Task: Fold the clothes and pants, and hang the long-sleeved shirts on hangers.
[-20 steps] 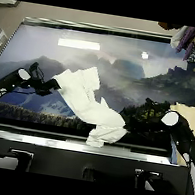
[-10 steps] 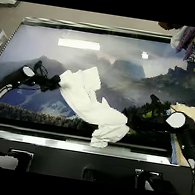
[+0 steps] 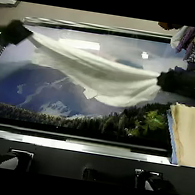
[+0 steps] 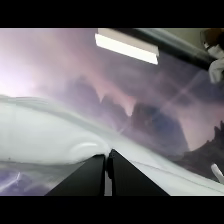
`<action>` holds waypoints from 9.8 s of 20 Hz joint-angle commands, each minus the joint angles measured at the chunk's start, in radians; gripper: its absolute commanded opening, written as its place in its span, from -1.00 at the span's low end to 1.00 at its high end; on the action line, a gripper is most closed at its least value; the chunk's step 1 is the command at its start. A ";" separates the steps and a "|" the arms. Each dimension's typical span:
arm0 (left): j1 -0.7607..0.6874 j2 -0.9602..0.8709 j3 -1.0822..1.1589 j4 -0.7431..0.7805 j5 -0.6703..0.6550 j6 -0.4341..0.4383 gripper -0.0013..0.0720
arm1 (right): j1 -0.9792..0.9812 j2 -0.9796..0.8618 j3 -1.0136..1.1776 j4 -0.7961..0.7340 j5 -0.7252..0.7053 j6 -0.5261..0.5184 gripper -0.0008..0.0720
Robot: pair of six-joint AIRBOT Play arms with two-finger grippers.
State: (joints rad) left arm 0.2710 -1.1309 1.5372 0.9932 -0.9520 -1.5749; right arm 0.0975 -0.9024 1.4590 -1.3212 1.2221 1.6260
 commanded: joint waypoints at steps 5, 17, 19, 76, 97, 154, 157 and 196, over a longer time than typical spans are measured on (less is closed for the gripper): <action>0.015 0.438 0.059 0.213 -0.233 -0.180 -0.93 | 0.000 0.193 0.282 -0.069 0.169 -0.027 -0.90; -0.001 0.075 -0.129 0.272 -0.180 -0.122 -0.93 | 0.000 -0.364 0.290 -0.131 0.006 0.099 -0.90; -0.031 -0.088 -0.162 0.273 -0.117 -0.097 -0.93 | 0.000 -0.541 0.290 -0.109 -0.056 0.108 -0.90; 0.507 -0.259 -0.609 0.016 -0.139 0.272 0.68 | -0.118 -0.282 -0.919 0.692 -0.261 -0.399 -0.89; 0.396 -0.386 -0.618 0.019 -0.270 0.327 -0.92 | -0.118 -0.198 -0.918 0.700 -0.252 -0.346 -0.90; 0.014 -0.639 -0.010 0.331 0.024 -0.048 -0.93 | -0.055 -0.970 0.375 -0.090 -0.123 0.221 -0.90; 0.006 -0.640 -0.011 0.331 -0.115 -0.048 -0.93 | -0.055 -0.970 0.375 -0.100 -0.008 0.221 -0.90; 0.155 -0.270 -0.292 0.386 -0.411 -0.074 0.46 | -0.248 -0.515 -0.697 0.345 0.018 -0.200 0.18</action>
State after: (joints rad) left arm 0.4248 -1.4036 1.2480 1.3781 -1.3621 -1.6493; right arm -0.1856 -1.4250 0.8303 -0.9936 1.2808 1.4353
